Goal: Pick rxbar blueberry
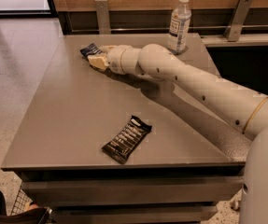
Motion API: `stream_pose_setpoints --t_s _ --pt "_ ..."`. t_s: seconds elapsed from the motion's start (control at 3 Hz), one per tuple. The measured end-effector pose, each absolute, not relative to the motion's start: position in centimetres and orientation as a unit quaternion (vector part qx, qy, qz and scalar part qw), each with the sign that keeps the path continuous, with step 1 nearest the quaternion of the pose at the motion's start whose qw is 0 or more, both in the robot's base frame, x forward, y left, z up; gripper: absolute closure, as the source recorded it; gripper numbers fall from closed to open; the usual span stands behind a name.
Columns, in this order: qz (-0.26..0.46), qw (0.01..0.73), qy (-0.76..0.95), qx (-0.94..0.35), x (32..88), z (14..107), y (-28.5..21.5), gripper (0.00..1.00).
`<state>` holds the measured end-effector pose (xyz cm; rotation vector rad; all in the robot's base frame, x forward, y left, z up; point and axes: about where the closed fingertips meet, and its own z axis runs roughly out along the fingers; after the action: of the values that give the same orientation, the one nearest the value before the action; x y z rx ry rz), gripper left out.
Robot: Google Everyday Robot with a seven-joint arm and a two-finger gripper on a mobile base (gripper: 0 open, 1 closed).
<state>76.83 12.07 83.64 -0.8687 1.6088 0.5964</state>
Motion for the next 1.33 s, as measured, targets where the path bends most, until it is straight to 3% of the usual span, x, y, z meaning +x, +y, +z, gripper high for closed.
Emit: stream_pose_setpoints --t_s 1.33 --pt "0.216 0.595 0.608 -0.479 67.3 99.1 4.0 1.00"
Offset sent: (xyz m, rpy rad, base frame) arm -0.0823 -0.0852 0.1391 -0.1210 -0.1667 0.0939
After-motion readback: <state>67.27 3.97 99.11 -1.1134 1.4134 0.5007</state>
